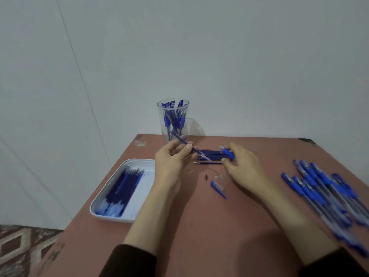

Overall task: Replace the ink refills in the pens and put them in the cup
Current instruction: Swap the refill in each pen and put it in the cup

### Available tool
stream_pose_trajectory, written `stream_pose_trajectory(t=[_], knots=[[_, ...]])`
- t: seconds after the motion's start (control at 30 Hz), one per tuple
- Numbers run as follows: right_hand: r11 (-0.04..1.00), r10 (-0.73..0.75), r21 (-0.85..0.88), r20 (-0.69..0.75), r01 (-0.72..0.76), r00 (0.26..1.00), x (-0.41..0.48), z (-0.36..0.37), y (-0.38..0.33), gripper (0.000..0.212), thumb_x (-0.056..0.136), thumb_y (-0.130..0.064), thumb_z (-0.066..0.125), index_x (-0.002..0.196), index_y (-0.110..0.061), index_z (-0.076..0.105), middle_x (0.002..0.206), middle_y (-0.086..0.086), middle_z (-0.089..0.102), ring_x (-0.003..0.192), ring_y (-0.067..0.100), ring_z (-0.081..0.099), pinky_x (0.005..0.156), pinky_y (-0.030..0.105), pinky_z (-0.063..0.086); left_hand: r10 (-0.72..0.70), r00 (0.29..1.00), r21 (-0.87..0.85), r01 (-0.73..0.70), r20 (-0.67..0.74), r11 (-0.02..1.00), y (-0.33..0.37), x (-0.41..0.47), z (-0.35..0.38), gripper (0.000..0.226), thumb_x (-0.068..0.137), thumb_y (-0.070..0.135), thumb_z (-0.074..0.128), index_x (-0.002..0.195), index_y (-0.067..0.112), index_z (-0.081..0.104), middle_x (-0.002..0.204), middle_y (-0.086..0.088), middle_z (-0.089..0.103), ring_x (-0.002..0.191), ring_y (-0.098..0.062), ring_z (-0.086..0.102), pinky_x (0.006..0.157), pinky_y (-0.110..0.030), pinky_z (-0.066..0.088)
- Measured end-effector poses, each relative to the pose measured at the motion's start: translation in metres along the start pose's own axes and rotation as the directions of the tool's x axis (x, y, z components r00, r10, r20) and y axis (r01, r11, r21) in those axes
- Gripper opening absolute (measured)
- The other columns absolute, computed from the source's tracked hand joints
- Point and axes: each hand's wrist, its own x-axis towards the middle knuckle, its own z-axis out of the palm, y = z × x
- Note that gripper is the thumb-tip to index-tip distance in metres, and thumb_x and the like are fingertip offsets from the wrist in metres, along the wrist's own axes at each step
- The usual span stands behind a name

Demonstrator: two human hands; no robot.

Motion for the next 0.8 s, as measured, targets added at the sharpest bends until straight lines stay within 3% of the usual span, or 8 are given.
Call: stream_pose_trajectory(t=[0.17, 0.53, 0.67, 0.8], knots=[[0.995, -0.06, -0.081, -0.002, 0.059, 0.998, 0.001, -0.005, 0.002, 0.017, 0.088, -0.015, 0.053, 0.099, -0.025, 0.061, 0.087, -0.009, 0.049, 0.087, 0.02, 0.05, 0.067, 0.028, 0.024, 0.01, 0.997, -0.172, -0.024, -0.079, 0.985, -0.015, 0.01, 0.004, 0.017, 0.091, -0.008, 0.051, 0.101, 0.005, 0.058, 0.089, -0.011, 0.063, 0.075, -0.016, 0.069, 0.083, -0.033, 0.056], [0.995, -0.099, -0.011, -0.028, 0.098, 0.995, 0.001, -0.004, -0.001, 0.022, 0.086, -0.017, 0.059, 0.1, -0.029, 0.069, 0.085, -0.007, 0.061, 0.081, 0.016, 0.054, 0.07, 0.03, 0.04, 0.004, 0.998, -0.21, -0.017, -0.06, 0.977, -0.018, 0.011, 0.005, 0.016, 0.091, -0.009, 0.051, 0.104, 0.0, 0.055, 0.088, -0.014, 0.062, 0.074, -0.018, 0.07, 0.081, -0.033, 0.056], [0.995, -0.098, -0.035, -0.032, 0.096, 0.995, 0.001, -0.004, -0.001, 0.023, 0.086, -0.016, 0.059, 0.104, -0.027, 0.071, 0.081, -0.011, 0.056, 0.078, 0.012, 0.05, 0.068, 0.027, 0.035, 0.0, 0.998, -0.197, -0.011, -0.059, 0.98, -0.019, 0.01, 0.005, 0.016, 0.092, -0.008, 0.051, 0.105, 0.0, 0.056, 0.092, -0.014, 0.062, 0.084, -0.024, 0.067, 0.082, -0.034, 0.056], [0.995, -0.084, -0.055, -0.025, 0.082, 0.996, 0.0, -0.005, 0.0, 0.023, 0.087, -0.017, 0.058, 0.101, -0.029, 0.071, 0.081, -0.01, 0.057, 0.078, 0.014, 0.051, 0.066, 0.027, 0.034, 0.004, 0.998, -0.185, -0.015, -0.063, 0.983, -0.02, 0.011, 0.006, 0.016, 0.091, -0.008, 0.052, 0.104, 0.0, 0.056, 0.092, -0.014, 0.062, 0.082, -0.022, 0.068, 0.081, -0.031, 0.057]])
